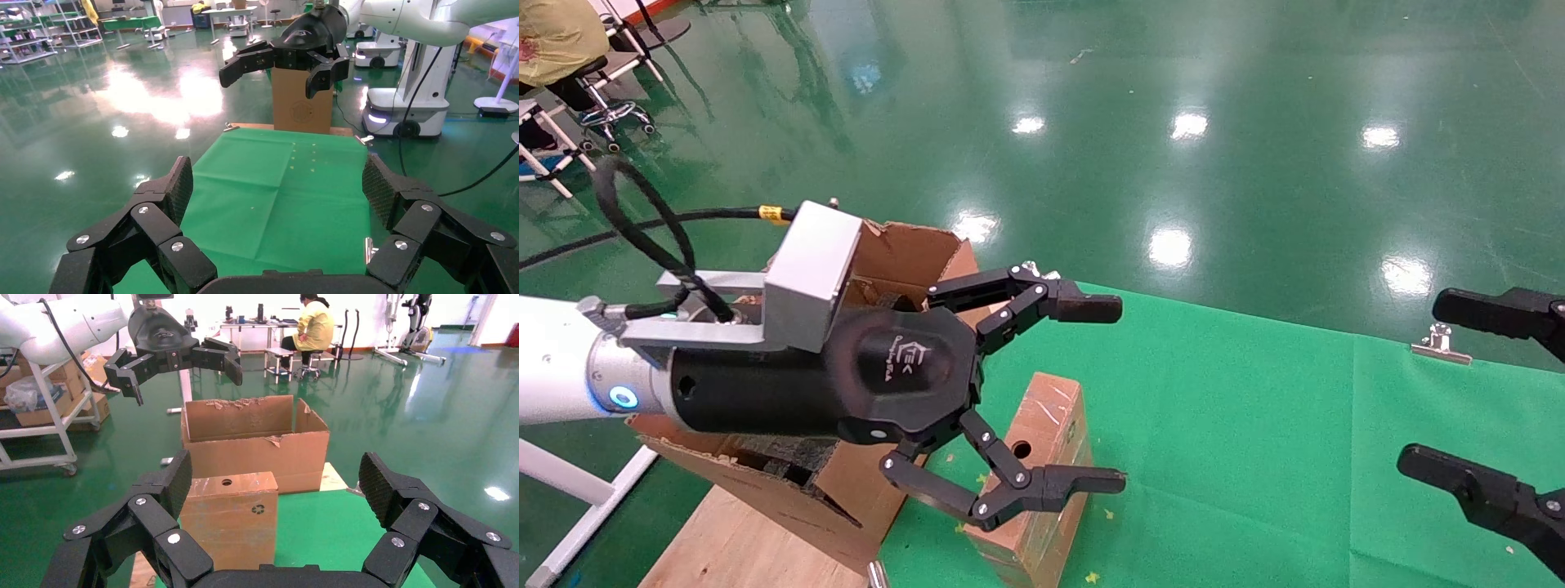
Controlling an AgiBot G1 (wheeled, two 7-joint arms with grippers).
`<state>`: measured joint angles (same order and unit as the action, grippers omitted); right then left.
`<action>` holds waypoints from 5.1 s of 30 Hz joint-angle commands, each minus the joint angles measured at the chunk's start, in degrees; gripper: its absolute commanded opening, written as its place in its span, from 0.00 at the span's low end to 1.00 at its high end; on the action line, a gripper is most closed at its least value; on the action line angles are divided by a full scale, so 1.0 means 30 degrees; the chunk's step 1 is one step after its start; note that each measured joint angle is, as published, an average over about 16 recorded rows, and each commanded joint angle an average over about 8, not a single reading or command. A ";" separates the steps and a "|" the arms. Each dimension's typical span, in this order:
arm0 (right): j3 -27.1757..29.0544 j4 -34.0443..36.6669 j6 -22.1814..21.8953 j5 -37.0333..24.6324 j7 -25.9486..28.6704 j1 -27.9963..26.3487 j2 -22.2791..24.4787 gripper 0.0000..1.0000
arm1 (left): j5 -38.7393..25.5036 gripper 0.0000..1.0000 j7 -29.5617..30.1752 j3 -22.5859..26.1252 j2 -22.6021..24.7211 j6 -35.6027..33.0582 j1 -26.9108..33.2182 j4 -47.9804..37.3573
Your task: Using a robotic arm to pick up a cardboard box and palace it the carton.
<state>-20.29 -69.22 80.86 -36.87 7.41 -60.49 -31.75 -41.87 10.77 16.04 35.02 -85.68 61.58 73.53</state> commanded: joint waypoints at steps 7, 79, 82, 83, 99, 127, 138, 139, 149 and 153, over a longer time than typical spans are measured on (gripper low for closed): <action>0.0000 0.0000 0.0000 0.0000 0.0000 0.0000 0.0000 1.00 | 0.0000 1.00 0.0000 0.0000 0.0000 0.0000 0.0000 0.0000; 0.0000 0.0007 -0.0006 0.0007 0.0000 0.0005 0.0003 0.00 | -1.3536 1.00 2.2027 1.4259 0.3487 -0.1839 1.5191 -0.0561; 0.0000 0.0007 -0.0006 0.0007 0.0000 0.0005 0.0003 0.00 | -1.3409 1.00 2.3109 1.5596 0.3762 -0.1805 1.5873 -0.0686; 0.0000 0.0007 -0.0006 0.0007 0.0000 0.0005 0.0003 0.00 | -1.3357 1.00 2.3423 1.6009 0.3850 -0.1783 1.6049 -0.0721; 0.0000 0.0007 -0.0006 0.0007 0.0000 0.0005 0.0003 0.00 | -1.3276 1.00 2.7203 1.9371 0.4820 -0.1141 1.6816 0.0194; 0.0000 0.0011 -0.0013 0.0011 0.0000 0.0009 0.0006 1.00 | -1.4774 0.00 3.1021 2.1709 0.6907 -0.0718 1.7531 0.0984; 0.0000 0.0011 -0.0013 0.0011 0.0000 0.0009 0.0006 1.00 | -1.4740 0.00 3.0963 2.1598 0.6829 -0.0778 1.7513 0.0961; 0.0000 0.0011 -0.0013 0.0011 0.0000 0.0009 0.0006 1.00 | -1.4737 0.00 3.0959 2.1591 0.6825 -0.0784 1.7512 0.0959; 0.0000 0.0011 -0.0013 0.0011 0.0000 0.0009 0.0006 1.00 | -1.4723 0.00 3.0940 2.1543 0.6798 -0.0816 1.7500 0.0947; 0.0000 0.0011 -0.0013 0.0011 0.0000 0.0009 0.0006 1.00 | -1.4721 0.00 3.0936 2.1533 0.6787 -0.0821 1.7497 0.0941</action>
<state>-20.29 -69.18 80.82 -36.84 7.41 -60.46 -31.74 -86.03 103.57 80.65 55.38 -88.15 114.07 76.36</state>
